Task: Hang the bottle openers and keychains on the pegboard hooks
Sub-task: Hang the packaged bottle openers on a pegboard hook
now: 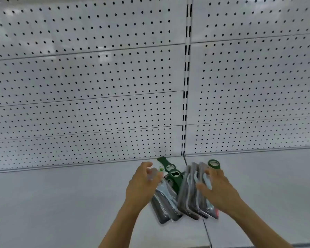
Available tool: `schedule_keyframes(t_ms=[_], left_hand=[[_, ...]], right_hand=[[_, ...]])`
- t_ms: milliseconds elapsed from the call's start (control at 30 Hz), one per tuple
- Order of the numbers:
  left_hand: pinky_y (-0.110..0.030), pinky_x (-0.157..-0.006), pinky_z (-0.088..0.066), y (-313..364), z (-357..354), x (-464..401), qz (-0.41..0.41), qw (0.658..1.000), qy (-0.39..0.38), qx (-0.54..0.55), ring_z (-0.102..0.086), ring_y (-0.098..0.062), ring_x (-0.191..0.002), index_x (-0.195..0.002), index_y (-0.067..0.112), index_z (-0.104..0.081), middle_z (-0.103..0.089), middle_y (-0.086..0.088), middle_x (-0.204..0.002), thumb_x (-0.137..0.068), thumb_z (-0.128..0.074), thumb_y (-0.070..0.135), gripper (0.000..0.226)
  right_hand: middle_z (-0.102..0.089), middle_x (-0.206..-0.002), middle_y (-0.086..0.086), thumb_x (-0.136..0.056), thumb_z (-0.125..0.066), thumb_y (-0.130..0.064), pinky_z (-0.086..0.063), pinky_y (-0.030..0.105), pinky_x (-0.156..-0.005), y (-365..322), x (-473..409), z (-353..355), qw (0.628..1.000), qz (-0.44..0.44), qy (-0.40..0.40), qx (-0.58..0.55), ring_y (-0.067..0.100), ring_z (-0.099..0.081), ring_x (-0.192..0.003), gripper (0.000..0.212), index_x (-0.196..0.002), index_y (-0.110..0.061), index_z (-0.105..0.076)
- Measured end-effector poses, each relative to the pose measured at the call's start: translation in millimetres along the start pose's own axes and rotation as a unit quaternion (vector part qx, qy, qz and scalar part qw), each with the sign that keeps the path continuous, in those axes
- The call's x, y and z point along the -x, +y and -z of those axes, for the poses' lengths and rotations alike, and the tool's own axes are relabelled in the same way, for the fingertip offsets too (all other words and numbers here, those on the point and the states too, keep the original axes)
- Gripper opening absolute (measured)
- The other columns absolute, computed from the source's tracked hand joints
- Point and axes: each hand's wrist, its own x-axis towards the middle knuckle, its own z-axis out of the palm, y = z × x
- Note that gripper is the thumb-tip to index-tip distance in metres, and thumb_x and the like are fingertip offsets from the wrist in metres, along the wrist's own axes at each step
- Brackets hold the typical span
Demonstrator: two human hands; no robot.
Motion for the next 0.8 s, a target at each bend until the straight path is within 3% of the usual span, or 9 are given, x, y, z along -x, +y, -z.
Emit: schedule_keyframes(t_ms=[133, 233, 333, 467, 567, 633, 700, 800], left_hand=[[-0.036, -0.084, -0.044, -15, -13, -9, 0.079, 0.981, -0.031, -0.177, -0.058, -0.029, -0.109, -0.128, 0.015, -0.035, -0.054, -0.006, -0.127, -0.087, -0.050, 0.062, 0.064], [-0.035, -0.081, -0.041, -17, -22, -20, 0.098, 0.965, -0.062, -0.234, -0.057, -0.032, -0.113, -0.132, 0.010, -0.026, -0.057, -0.010, -0.127, -0.082, -0.047, 0.072, 0.082], [-0.034, -0.077, -0.041, -19, -29, -28, 0.075, 0.954, -0.079, -0.278, -0.059, -0.031, -0.111, -0.133, 0.014, -0.025, -0.054, -0.007, -0.127, -0.074, -0.056, 0.073, 0.090], [-0.036, -0.078, -0.049, -25, -30, -35, 0.056, 0.970, -0.086, -0.222, -0.062, -0.032, -0.103, -0.133, 0.016, -0.019, -0.058, -0.006, -0.120, -0.068, -0.071, 0.061, 0.094], [-0.034, -0.079, -0.050, -28, -25, -41, 0.052, 0.984, -0.069, -0.156, -0.063, -0.031, -0.100, -0.136, 0.016, -0.015, -0.062, -0.006, -0.114, -0.070, -0.078, 0.045, 0.096], [-0.039, -0.081, -0.055, -29, -24, -43, 0.072, 0.995, -0.050, -0.046, -0.064, -0.028, -0.093, -0.135, 0.017, -0.020, -0.060, -0.005, -0.109, -0.071, -0.081, 0.033, 0.090], [-0.037, -0.075, -0.058, -31, -24, -44, 0.100, 0.993, -0.042, 0.054, -0.066, -0.022, -0.087, -0.131, 0.014, -0.034, -0.061, -0.004, -0.108, -0.075, -0.081, 0.025, 0.074], [-0.031, -0.069, -0.058, -34, -22, -43, 0.106, 0.985, -0.065, 0.117, -0.068, -0.019, -0.084, -0.119, 0.014, -0.053, -0.066, -0.006, -0.103, -0.081, -0.076, 0.020, 0.045]], right_hand=[[-0.041, -0.133, 0.018, -0.087, -0.042, -0.067, -0.044, 0.044, -0.098, 13, -7, -11, 0.984, -0.142, -0.055, 0.093, 0.035, -0.049, -0.121, 0.082, -0.139, -0.005, -0.026], [-0.041, -0.138, 0.021, -0.084, -0.042, -0.072, -0.041, 0.044, -0.100, 18, -10, -21, 0.980, -0.160, -0.088, 0.079, 0.036, -0.047, -0.125, 0.094, -0.142, -0.001, -0.019], [-0.047, -0.133, 0.018, -0.077, -0.048, -0.076, -0.047, 0.047, -0.097, 22, -15, -29, 0.979, -0.169, -0.107, 0.049, 0.034, -0.052, -0.118, 0.099, -0.139, -0.004, -0.020], [-0.053, -0.119, 0.013, -0.066, -0.068, -0.070, -0.055, 0.045, -0.088, 31, -22, -35, 0.971, -0.210, -0.103, -0.057, 0.029, -0.059, -0.104, 0.100, -0.130, -0.008, -0.023], [-0.061, -0.099, 0.007, -0.067, -0.081, -0.051, -0.058, 0.038, -0.082, 34, -21, -37, 0.961, -0.230, -0.084, -0.126, 0.021, -0.066, -0.089, 0.080, -0.114, -0.006, -0.035], [-0.066, -0.089, 0.007, -0.064, -0.083, -0.048, -0.059, 0.039, -0.078, 35, -21, -39, 0.966, -0.220, -0.065, -0.121, 0.021, -0.069, -0.081, 0.069, -0.106, -0.002, -0.052], [-0.060, -0.094, 0.006, -0.059, -0.082, -0.054, -0.057, 0.041, -0.084, 34, -22, -40, 0.971, -0.220, -0.045, -0.076, 0.024, -0.064, -0.089, 0.074, -0.106, -0.003, -0.057], [-0.045, -0.116, 0.013, -0.057, -0.083, -0.056, -0.048, 0.045, -0.098, 33, -25, -40, 0.965, -0.254, -0.039, -0.054, 0.031, -0.052, -0.110, 0.100, -0.127, -0.002, -0.035]])
